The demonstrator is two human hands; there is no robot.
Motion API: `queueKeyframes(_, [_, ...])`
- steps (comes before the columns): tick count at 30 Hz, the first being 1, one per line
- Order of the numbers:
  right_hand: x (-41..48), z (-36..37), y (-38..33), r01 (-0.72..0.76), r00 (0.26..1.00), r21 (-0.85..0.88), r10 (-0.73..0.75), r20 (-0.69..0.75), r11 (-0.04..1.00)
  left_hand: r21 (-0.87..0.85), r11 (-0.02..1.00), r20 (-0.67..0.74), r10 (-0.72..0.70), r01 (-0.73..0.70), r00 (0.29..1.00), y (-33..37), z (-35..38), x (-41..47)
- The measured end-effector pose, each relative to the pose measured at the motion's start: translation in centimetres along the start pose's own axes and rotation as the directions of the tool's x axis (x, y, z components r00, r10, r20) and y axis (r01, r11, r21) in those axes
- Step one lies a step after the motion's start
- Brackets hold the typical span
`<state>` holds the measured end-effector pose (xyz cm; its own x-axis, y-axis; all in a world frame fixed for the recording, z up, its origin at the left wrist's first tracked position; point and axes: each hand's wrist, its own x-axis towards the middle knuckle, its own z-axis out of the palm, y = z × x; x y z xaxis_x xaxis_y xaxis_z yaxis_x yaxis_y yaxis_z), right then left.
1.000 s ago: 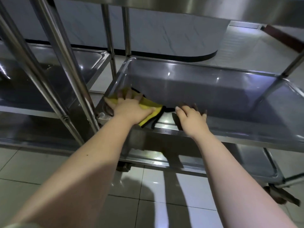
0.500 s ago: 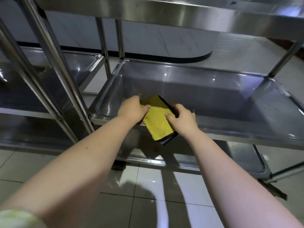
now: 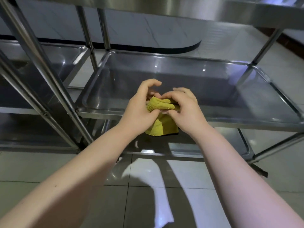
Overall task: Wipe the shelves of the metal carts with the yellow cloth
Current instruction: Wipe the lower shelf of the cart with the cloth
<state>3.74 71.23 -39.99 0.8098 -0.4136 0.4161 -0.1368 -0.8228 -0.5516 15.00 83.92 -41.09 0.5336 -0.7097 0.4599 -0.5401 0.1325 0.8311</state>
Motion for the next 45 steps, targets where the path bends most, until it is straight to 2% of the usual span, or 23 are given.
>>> queueKeyframes(4, [-2.9, 0.6, -0.1, -0.015, 0.999, 0.055, 0.017, -0.037, 0.998, -0.13, 0.988, -0.067, -0.093, 0.084, 0.993, -2.0, 1.5, -4.0])
queueKeyframes(7, [-4.9, 1.3, 0.4, -0.13, 0.988, 0.195, 0.143, -0.058, 0.972, -0.088, 0.969, -0.017, -0.234, 0.232, 0.972, -4.9, 2.6, -7.5])
queueKeyframes(9, [-5.9, 1.7, 0.7, -0.173, 0.978, 0.316, 0.2, -0.054, 0.933, -0.05, 0.959, 0.009, -0.277, 0.277, 0.961, -6.8, 3.0, -9.5])
queueKeyframes(15, [-9.6, 4.1, 2.5, -0.321, 0.941, 0.489, 0.332, 0.066, 0.811, -0.076, 0.916, 0.03, -0.393, 0.394, 0.919, -9.3, 2.3, -12.7])
queueKeyframes(18, [-11.1, 4.4, 2.7, -0.477, 0.878, 0.421, 0.442, 0.183, 0.772, 0.003, 0.885, 0.115, -0.462, 0.465, 0.879, -9.4, 0.8, -13.3])
queueKeyframes(20, [-12.2, 4.3, 3.1, -0.545, 0.837, 0.289, 0.491, 0.24, 0.787, 0.021, 0.856, 0.222, -0.508, 0.517, 0.832, -9.2, 0.6, -13.2])
queueKeyframes(23, [-13.5, 3.5, 4.9, -0.573, 0.814, 0.132, 0.543, 0.208, 0.809, 0.142, 0.878, 0.283, -0.479, 0.458, 0.831, -9.8, 2.8, -13.1])
queueKeyframes(28, [-16.1, 2.3, 11.5, -0.656, 0.755, 0.149, 0.639, 0.147, 0.74, 0.061, 0.815, 0.44, -0.54, 0.576, 0.718, -11.6, 10.6, -12.8])
queueKeyframes(30, [-17.3, 2.5, 15.0, -0.677, 0.735, 0.166, 0.671, 0.099, 0.717, 0.056, 0.782, 0.455, -0.573, 0.62, 0.682, -12.9, 14.3, -12.4])
queueKeyframes(34, [-19.6, 3.9, 21.6, -0.681, 0.719, 0.199, 0.695, 0.0, 0.704, 0.174, 0.745, 0.43, -0.646, 0.644, 0.631, -16.1, 21.2, -11.9])
queueKeyframes(38, [-20.7, 4.7, 26.8, -0.674, 0.695, 0.228, 0.708, -0.129, 0.703, 0.14, 0.71, 0.394, -0.68, 0.691, 0.619, -18.3, 26.4, -11.4])
queueKeyframes(41, [-21.2, 3.6, 29.9, -0.657, 0.697, 0.242, 0.698, -0.167, 0.714, 0.107, 0.663, 0.403, -0.71, 0.741, 0.577, -18.2, 29.8, -11.0])
queueKeyframes(43, [-21.2, 2.1, 31.7, -0.672, 0.708, 0.166, 0.692, -0.143, 0.721, 0.174, 0.701, 0.403, -0.691, 0.691, 0.6, -17.4, 32.1, -10.8])
queueKeyframes(45, [-20.7, 0.2, 33.9, -0.711, 0.7, 0.009, 0.71, -0.08, 0.703, 0.236, 0.717, 0.421, -0.683, 0.656, 0.597, -16.4, 34.8, -10.6])
